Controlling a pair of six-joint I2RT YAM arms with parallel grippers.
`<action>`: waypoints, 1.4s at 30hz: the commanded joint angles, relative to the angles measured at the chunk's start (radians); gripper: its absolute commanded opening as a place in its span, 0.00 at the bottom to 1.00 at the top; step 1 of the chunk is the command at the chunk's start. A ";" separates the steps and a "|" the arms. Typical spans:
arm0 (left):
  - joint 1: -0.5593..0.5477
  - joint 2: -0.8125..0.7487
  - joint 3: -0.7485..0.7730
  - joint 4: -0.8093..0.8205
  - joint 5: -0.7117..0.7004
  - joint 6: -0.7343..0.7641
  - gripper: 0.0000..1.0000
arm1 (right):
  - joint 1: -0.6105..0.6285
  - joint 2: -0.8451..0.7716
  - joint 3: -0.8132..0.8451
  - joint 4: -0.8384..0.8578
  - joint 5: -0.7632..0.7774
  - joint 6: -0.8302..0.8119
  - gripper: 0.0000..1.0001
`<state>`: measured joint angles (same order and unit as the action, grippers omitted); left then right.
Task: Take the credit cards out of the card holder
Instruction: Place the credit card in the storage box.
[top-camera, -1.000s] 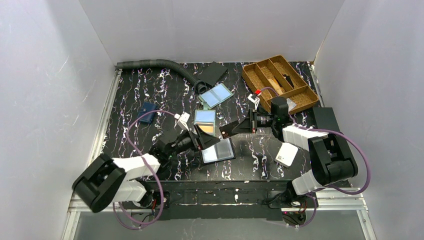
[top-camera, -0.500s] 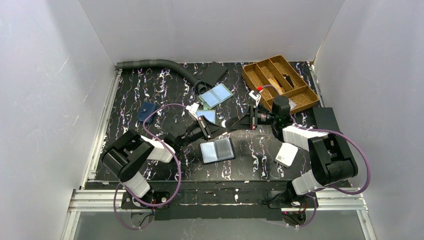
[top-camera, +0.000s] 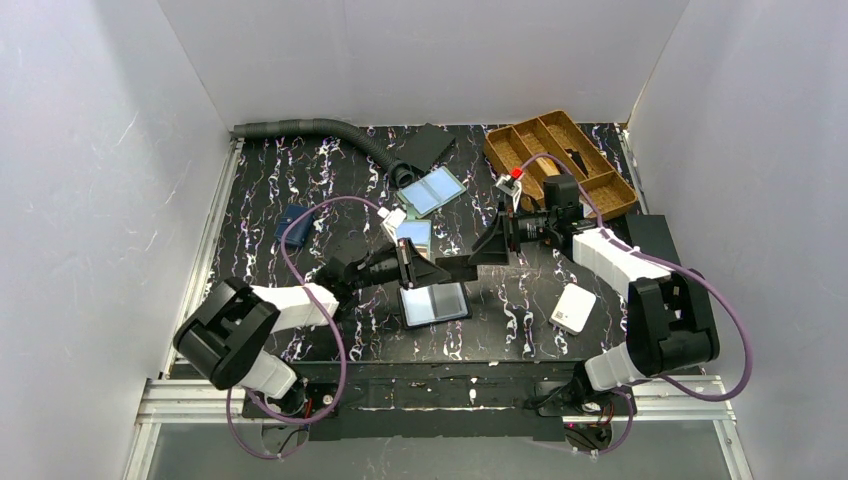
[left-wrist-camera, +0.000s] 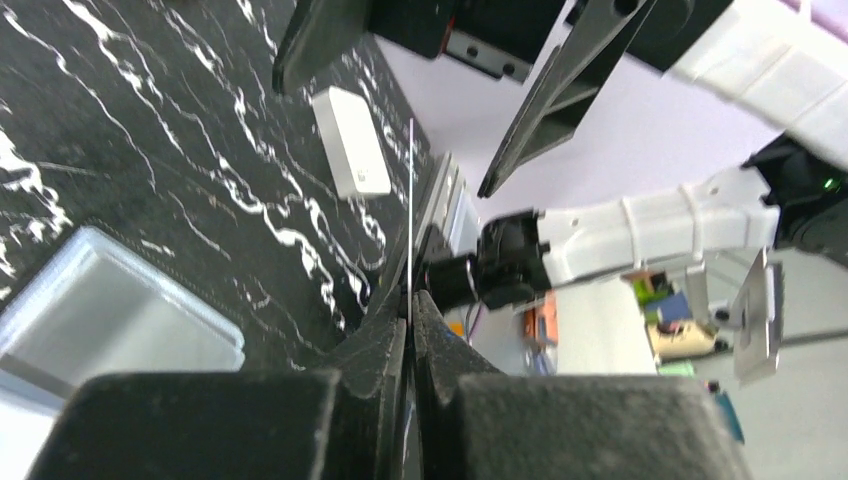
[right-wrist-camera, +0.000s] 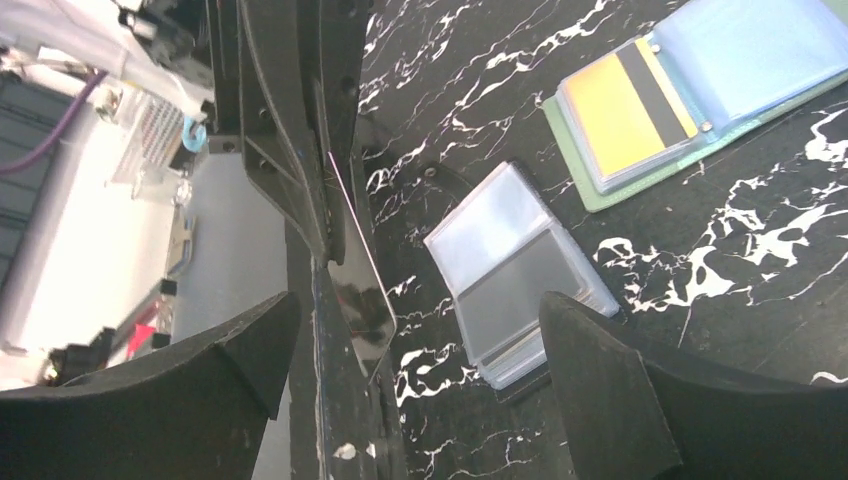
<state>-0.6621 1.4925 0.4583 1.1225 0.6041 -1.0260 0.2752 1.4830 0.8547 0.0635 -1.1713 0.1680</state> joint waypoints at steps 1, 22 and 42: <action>0.005 -0.095 0.079 -0.344 0.191 0.231 0.00 | 0.006 -0.070 0.026 -0.234 -0.061 -0.273 0.98; 0.021 -0.093 0.190 -0.501 0.255 0.315 0.00 | 0.096 -0.027 0.038 -0.252 -0.141 -0.259 0.52; 0.197 -0.434 0.028 -0.609 0.073 0.252 0.80 | -0.150 -0.093 0.111 -0.384 0.087 -0.416 0.01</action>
<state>-0.4973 1.2320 0.5327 0.5655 0.7547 -0.7834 0.2237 1.4456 0.8833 -0.2653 -1.2537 -0.1684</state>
